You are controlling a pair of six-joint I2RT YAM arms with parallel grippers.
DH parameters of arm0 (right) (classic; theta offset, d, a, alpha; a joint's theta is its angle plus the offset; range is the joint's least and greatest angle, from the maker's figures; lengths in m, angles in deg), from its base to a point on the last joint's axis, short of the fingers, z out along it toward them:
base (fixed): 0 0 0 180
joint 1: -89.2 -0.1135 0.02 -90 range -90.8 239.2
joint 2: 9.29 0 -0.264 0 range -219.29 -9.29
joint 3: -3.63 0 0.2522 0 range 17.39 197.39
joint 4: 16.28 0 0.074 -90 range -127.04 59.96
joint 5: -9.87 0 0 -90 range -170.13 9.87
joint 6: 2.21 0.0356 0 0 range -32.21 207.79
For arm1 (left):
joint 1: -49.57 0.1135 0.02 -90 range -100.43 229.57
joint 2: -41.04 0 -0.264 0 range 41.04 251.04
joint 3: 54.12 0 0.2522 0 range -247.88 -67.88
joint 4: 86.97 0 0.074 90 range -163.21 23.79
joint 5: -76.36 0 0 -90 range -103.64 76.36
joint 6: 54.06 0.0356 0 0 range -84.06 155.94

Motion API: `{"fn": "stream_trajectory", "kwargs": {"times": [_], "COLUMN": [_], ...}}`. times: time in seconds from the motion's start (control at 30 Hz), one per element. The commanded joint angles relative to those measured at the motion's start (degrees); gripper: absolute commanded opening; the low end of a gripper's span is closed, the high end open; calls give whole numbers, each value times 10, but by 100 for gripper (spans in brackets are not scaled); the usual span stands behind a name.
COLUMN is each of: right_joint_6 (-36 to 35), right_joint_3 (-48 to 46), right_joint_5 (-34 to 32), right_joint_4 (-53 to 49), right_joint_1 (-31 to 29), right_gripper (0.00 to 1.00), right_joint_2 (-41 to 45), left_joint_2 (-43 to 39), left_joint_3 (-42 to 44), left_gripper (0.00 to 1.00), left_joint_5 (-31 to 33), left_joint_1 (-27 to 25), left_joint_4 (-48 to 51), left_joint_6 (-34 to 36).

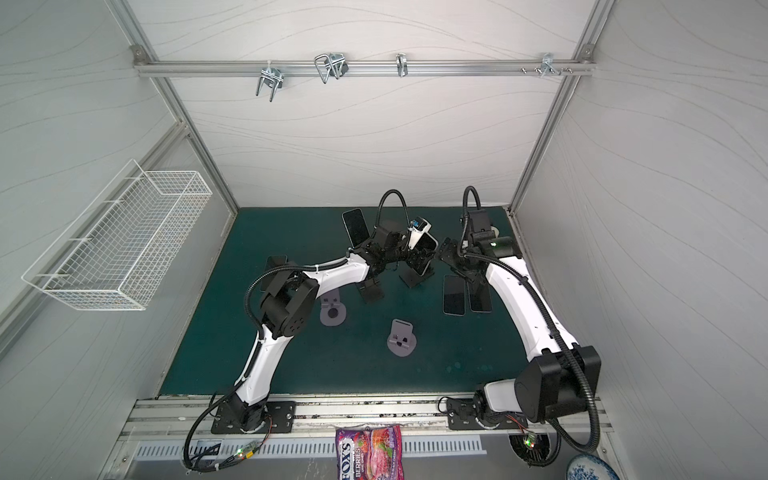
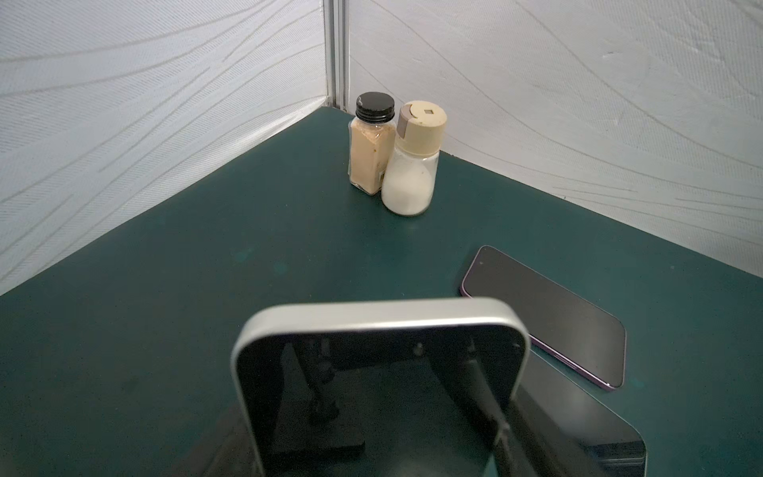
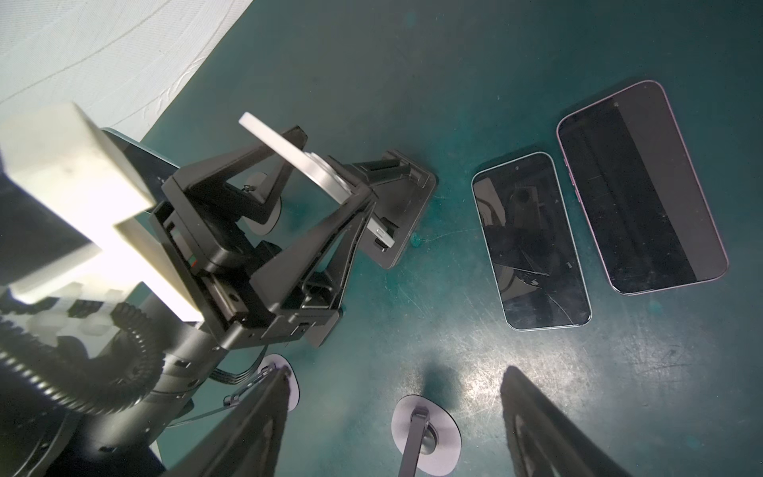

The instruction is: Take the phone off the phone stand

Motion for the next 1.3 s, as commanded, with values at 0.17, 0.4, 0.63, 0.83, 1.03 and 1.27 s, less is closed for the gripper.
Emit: {"fn": "stream_trajectory", "kwargs": {"times": [0.17, 0.4, 0.63, 0.83, 1.03, 1.27], "right_joint_6": [3, 4, 5, 7, 7, 7], "right_joint_3": [0, -4, 2, 4, 7, 9], "right_joint_5": [0, 0, 1, 1, -1, -5], "right_joint_4": [-1, -2, -3, -6, -9, -12], "right_joint_1": [-5, -5, -6, -6, -8, -9], "right_gripper": [81, 81, 81, 81, 81, 81], "right_joint_2": [-4, 3, 7, 10, 15, 20], "left_joint_2": [-9, -20, -33, -43, -51, -61], "left_joint_3": [-5, 5, 12, 14, 16, 18], "left_gripper": [69, 69, 68, 68, 67, 67], "left_joint_5": [4, 7, 12, 16, 19, 19], "left_joint_1": [-4, -4, -2, -2, -2, 0], "left_joint_4": [-54, -57, -59, -62, -69, -70], "left_joint_6": [16, 19, 23, 25, 21, 21]}}
